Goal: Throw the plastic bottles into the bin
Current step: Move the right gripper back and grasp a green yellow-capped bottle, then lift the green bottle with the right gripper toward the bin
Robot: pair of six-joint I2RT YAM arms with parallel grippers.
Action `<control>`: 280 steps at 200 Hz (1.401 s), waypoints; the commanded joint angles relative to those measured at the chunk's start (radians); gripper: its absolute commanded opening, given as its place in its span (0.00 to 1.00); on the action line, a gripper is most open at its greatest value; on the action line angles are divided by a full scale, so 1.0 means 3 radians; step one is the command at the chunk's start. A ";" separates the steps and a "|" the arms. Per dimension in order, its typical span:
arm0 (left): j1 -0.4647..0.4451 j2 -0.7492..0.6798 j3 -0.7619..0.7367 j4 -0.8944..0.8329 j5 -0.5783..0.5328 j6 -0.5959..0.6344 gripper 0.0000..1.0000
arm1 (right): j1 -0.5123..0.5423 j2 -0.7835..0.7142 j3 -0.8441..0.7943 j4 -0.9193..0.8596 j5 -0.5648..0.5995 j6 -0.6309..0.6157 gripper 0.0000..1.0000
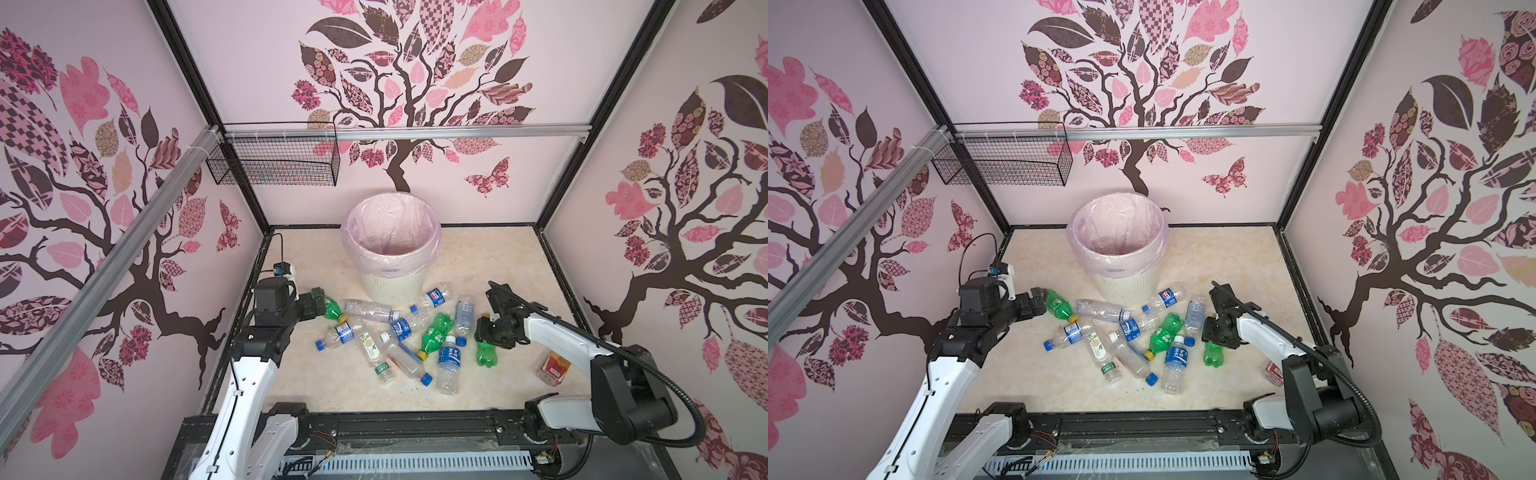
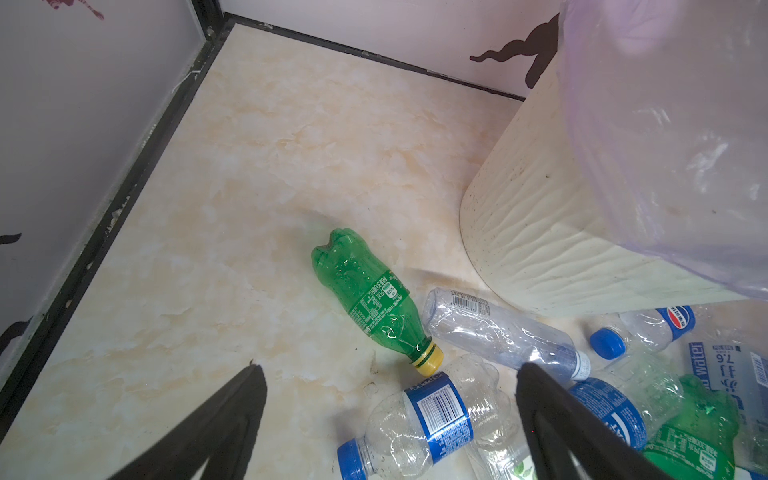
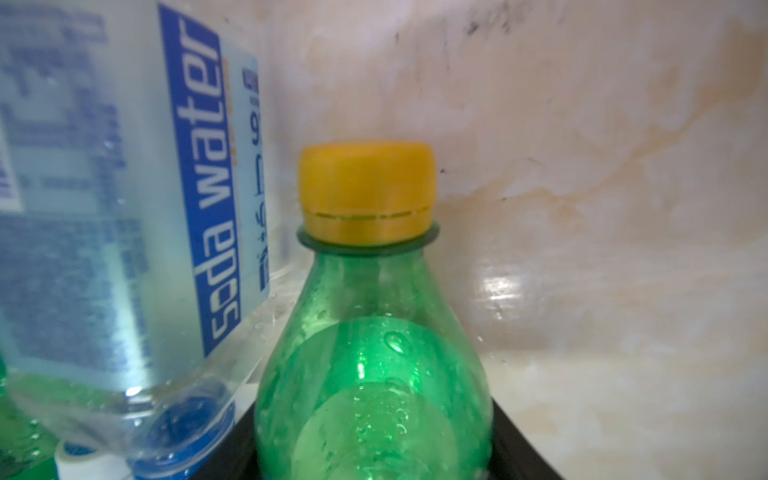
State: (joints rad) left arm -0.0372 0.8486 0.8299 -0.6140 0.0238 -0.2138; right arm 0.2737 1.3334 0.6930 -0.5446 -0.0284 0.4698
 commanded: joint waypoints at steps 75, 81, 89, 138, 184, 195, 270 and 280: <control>0.0017 0.0070 -0.0071 0.0073 0.0028 -0.0019 0.98 | 0.0008 -0.0827 0.0650 0.0069 0.0433 -0.0340 0.50; 0.0017 0.0073 -0.0072 0.0073 0.0028 -0.0019 0.98 | 0.0007 -0.0864 0.0704 0.0081 0.0451 -0.0370 0.50; 0.0017 0.0080 -0.0072 0.0073 0.0028 -0.0023 0.98 | 0.0005 -0.0881 0.0798 0.0046 0.0503 -0.0389 0.50; 0.0017 0.0104 -0.0069 0.0081 0.0028 -0.0038 0.98 | 0.0006 -0.0899 0.1356 0.0099 0.0168 -0.0587 0.50; 0.0017 0.0092 -0.0073 0.0049 -0.0007 -0.0026 0.98 | 0.0007 -0.1377 0.1190 0.1018 -0.0562 -0.0673 0.53; 0.0017 0.0078 -0.0082 0.0045 -0.0022 -0.0016 0.98 | 0.0008 -0.1468 0.1135 0.1189 -0.0634 -0.0648 0.53; 0.0017 0.0154 -0.0056 0.0088 0.0018 -0.0008 0.98 | 0.0008 -0.1528 0.1096 0.1581 -0.1087 -0.0556 0.52; 0.0017 0.0158 -0.0056 0.0093 0.0019 -0.0013 0.98 | 0.0008 -0.1417 0.1185 0.1581 -0.1145 -0.0564 0.51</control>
State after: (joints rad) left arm -0.0372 0.8921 0.8291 -0.6132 0.0273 -0.2173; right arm 0.2733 0.8654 1.0115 -0.1261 -0.2913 0.2920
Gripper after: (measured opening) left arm 0.977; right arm 0.551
